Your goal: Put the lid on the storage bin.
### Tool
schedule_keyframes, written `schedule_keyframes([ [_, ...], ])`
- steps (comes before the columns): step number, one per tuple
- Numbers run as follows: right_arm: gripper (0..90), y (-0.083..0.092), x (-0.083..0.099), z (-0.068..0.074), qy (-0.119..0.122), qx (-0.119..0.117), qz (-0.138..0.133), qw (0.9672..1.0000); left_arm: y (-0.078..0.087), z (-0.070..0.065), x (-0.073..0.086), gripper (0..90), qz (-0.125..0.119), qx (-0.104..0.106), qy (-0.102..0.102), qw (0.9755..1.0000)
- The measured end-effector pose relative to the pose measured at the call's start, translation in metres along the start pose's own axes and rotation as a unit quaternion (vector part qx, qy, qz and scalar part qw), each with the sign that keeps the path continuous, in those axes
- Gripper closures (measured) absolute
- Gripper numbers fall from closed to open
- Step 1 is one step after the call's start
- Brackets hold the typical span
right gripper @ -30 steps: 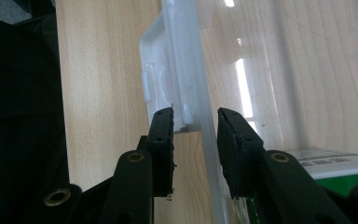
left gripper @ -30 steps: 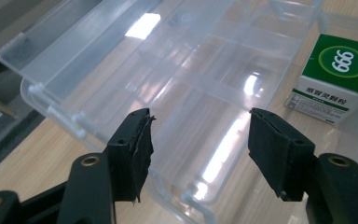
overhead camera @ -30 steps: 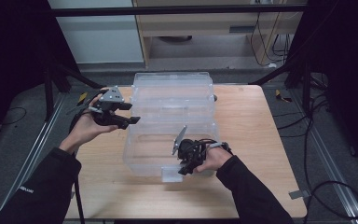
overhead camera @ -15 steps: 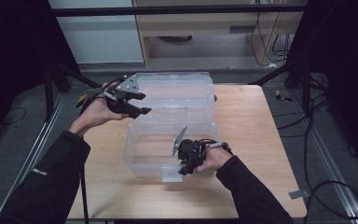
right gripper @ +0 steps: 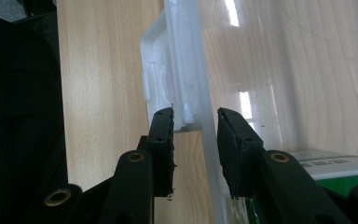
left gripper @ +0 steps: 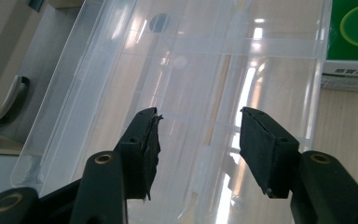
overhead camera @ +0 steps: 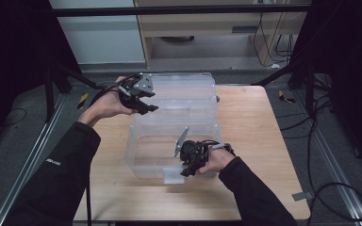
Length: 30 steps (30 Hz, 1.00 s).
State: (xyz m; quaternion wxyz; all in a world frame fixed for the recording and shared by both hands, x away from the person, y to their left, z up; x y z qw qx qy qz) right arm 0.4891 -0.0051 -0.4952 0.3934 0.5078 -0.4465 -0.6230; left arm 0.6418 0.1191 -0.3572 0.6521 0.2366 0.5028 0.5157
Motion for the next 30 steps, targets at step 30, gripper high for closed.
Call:
schedule_keyframes([
  [30,67.3,0.000,-0.001,-0.001,0.002,-0.003,0.000,1.0000,-0.035,0.004,0.010,68.3,0.048,0.024,-0.039,0.9978],
])
Point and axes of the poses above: each handheld gripper's, and its own axes: y roughly backward along the jaws, x roughly out of its underside, z roughly to its left, the point moved 10 cm from there along -y, roughly forward along the jaws, and after that the axes turned 7 degrees about z, right-handed, at the moved point
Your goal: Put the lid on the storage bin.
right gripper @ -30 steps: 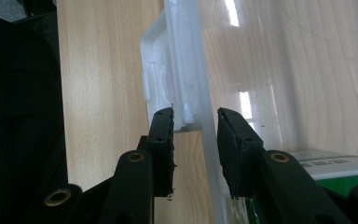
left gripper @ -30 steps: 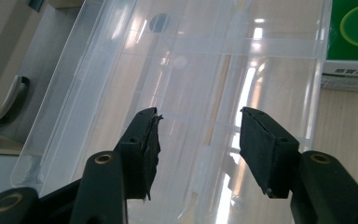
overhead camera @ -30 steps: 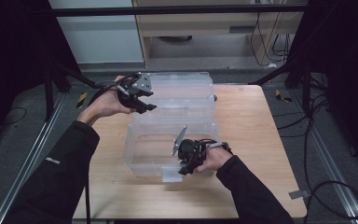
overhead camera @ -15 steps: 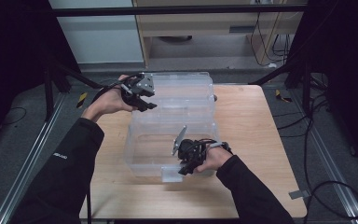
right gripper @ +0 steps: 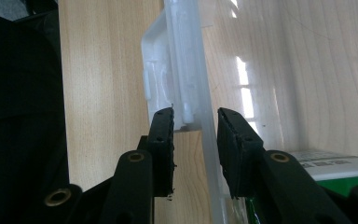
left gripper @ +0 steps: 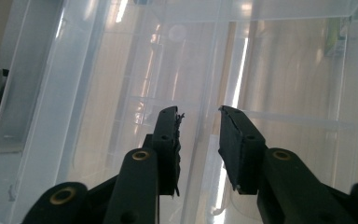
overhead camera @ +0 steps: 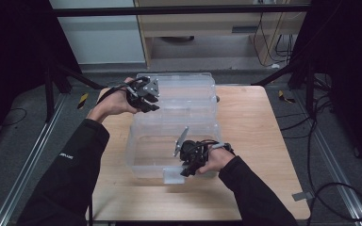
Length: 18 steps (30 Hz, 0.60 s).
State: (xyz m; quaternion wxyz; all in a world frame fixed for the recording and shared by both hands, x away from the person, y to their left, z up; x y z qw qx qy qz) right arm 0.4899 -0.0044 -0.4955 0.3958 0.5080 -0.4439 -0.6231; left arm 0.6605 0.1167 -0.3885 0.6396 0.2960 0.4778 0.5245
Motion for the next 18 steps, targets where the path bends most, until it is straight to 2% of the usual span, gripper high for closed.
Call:
schedule_keyframes([
  [2,67.3,0.0001,0.0002,-0.0001,0.002,-0.002,0.001,1.0000,-0.0029,-0.0008,0.0013,69.6,0.006,0.001,-0.002,1.0000],
  [6,67.3,0.0001,0.0002,-0.0001,0.003,-0.003,0.002,1.0000,-0.0034,0.0004,-0.0013,73.8,-0.005,0.003,0.006,1.0000],
  [8,67.4,0.0000,0.0002,-0.0001,0.003,-0.003,0.002,1.0000,-0.0034,-0.0001,-0.0029,76.0,-0.007,0.004,0.004,1.0000],
  [18,67.5,0.0003,0.0005,0.0005,-0.002,0.000,0.006,1.0000,-0.0002,-0.0027,-0.0054,83.3,0.016,0.012,-0.011,0.9997],
])
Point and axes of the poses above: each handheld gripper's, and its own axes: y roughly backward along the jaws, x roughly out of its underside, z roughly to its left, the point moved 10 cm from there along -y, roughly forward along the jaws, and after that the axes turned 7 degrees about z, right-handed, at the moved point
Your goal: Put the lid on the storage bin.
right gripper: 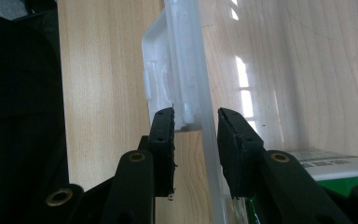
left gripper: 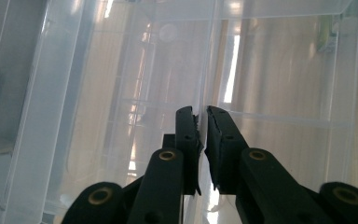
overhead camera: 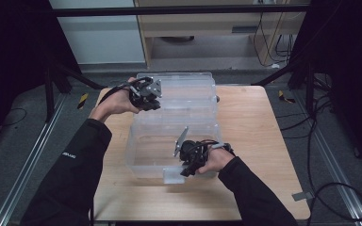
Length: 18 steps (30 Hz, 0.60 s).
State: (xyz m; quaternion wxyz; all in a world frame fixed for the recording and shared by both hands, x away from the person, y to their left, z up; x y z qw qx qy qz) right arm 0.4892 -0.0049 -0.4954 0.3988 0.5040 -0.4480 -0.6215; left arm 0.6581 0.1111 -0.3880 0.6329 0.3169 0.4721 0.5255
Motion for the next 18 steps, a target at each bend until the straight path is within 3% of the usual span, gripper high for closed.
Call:
schedule_keyframes([
  [5,67.6,0.000,0.000,0.000,0.001,0.002,0.002,1.0000,0.002,-0.001,0.000,85.6,0.016,0.005,-0.011,0.9998],
  [18,68.0,0.000,0.000,0.001,0.005,0.009,0.003,0.9999,0.012,-0.012,-0.004,88.1,0.022,0.021,-0.017,0.9994],
])
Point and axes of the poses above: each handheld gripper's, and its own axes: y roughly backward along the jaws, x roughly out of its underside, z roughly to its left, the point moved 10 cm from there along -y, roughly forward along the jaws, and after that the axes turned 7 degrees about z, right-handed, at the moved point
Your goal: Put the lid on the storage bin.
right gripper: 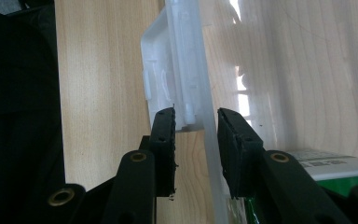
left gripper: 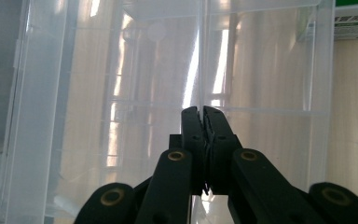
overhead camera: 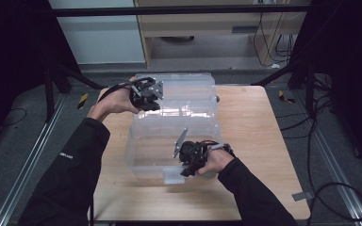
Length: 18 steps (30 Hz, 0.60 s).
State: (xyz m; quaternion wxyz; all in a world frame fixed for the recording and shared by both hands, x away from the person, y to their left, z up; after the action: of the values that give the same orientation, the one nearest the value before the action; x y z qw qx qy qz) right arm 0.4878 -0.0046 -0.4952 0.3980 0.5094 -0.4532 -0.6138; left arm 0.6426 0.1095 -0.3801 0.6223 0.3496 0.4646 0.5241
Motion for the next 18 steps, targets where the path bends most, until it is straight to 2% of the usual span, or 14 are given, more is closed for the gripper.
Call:
schedule_keyframes([
  [3,68.0,0.000,0.000,0.000,0.003,0.003,0.003,1.0000,0.004,-0.004,-0.001,88.5,-0.003,0.006,-0.003,1.0000],
  [18,68.0,0.000,-0.001,0.000,0.001,0.010,0.006,0.9999,0.016,-0.028,-0.005,88.7,0.010,0.001,-0.025,0.9996],
])
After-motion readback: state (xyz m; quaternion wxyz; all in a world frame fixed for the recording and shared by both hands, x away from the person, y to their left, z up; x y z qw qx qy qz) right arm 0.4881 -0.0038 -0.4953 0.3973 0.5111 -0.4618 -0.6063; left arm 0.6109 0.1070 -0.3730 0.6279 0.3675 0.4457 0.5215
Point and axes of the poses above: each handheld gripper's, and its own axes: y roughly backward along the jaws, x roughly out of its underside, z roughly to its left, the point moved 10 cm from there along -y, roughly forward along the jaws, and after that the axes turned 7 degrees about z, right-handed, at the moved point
